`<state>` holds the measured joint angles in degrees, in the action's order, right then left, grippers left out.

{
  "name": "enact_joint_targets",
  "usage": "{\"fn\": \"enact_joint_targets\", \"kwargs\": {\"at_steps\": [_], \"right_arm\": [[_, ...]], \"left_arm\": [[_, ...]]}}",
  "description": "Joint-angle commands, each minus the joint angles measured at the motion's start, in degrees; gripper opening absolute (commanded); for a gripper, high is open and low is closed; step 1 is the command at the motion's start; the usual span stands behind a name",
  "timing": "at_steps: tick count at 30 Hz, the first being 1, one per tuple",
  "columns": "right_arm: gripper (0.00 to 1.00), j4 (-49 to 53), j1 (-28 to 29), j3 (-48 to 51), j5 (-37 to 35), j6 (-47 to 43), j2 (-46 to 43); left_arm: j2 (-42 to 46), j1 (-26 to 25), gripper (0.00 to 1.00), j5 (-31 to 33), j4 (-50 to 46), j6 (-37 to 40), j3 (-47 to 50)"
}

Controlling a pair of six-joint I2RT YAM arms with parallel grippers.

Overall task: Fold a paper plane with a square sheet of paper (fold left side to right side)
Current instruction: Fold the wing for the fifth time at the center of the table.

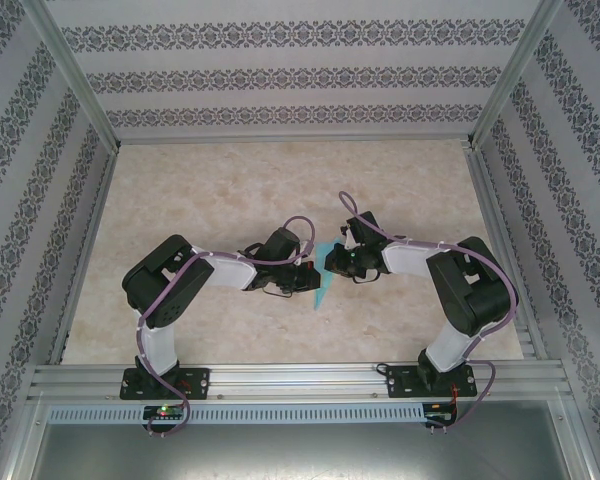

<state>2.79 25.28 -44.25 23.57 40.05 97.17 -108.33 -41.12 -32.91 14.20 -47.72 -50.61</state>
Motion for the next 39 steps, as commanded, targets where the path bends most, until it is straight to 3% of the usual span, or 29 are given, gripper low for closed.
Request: {"fn": "enact_joint_targets", "kwargs": {"at_steps": [1, 7, 11, 14, 17, 26, 39], "right_arm": [[0.13, 5.4, -0.1, -0.2, -2.9, -1.6, 2.0], [0.13, 5.2, -0.1, 0.1, -2.8, -1.6, 1.9], [0.13, 4.7, 0.0, 0.1, -2.4, -1.6, 1.8], [0.13, 4.7, 0.0, -0.2, -2.3, -1.6, 1.8], [0.13, 4.9, 0.0, -0.3, -2.4, -1.6, 1.8], [0.13, 5.5, 0.1, -0.5, -2.2, -1.9, 1.9], [0.13, 5.5, 0.1, -1.0, -2.5, -2.9, 0.3]], "left_arm": [[1.0, 0.6, 0.11, 2.7, -3.5, 1.9, 0.3], [8.9, 1.0, 0.23, 4.8, -8.7, 3.2, 0.8], [12.1, 0.8, 0.21, 0.0, -7.5, 2.9, 1.3], [10.6, -0.2, 0.18, -5.5, -5.5, 1.7, 0.3], [8.3, -1.6, 0.18, -7.2, -4.7, 1.2, -0.7], [2.8, -1.9, 0.18, -7.4, -1.1, -0.2, -0.8], [-0.8, -2.6, 0.17, -2.2, -7.6, 2.1, -0.2]]}}
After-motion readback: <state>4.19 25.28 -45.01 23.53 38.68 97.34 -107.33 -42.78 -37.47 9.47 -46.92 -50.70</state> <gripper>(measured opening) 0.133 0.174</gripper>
